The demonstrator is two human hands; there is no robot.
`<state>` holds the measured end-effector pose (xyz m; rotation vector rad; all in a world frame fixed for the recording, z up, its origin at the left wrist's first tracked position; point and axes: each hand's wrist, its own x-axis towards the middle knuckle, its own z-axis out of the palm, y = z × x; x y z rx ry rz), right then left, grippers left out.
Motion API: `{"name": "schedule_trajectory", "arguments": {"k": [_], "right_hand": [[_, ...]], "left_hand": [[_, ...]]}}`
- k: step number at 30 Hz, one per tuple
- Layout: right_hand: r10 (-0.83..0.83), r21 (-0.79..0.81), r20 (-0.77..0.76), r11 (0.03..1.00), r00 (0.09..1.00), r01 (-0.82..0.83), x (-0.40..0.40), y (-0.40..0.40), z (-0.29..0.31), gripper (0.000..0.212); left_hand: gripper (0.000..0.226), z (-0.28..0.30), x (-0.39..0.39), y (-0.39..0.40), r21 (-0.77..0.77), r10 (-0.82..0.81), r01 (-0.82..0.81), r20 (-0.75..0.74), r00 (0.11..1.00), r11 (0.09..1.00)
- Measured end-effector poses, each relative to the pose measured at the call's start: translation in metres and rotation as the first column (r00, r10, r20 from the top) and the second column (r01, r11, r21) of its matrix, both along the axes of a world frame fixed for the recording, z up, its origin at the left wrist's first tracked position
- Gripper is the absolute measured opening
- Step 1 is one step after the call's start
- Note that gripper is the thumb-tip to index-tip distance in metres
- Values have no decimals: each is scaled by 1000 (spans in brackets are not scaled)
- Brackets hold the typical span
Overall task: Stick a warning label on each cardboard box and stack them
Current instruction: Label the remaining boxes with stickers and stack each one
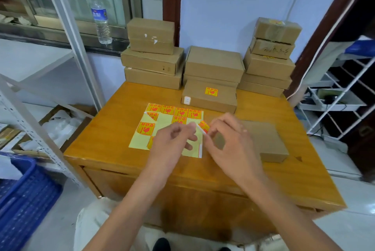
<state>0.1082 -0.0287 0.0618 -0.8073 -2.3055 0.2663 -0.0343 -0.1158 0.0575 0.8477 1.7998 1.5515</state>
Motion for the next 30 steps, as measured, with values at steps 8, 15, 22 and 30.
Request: {"name": "schedule_trajectory", "arguments": {"k": [8,15,22,30], "right_hand": [[-102,14,-42,995,994,102,58,2,-7,24],[-215,-546,-270,837,939,35,93,52,-1,9],[-205,-687,-250,726,946,-23,106,78,-4,15],[-213,-576,-111,810,971,112,93,103,-16,20]], "left_hand": [[15,8,49,39,14,-121,121,25,992,993],[10,14,54,63,-21,-318,319,-148,936,948],[13,15,54,93,-35,-375,376,-191,907,926],[29,-1,56,121,-81,-305,294,-262,916,952]]}}
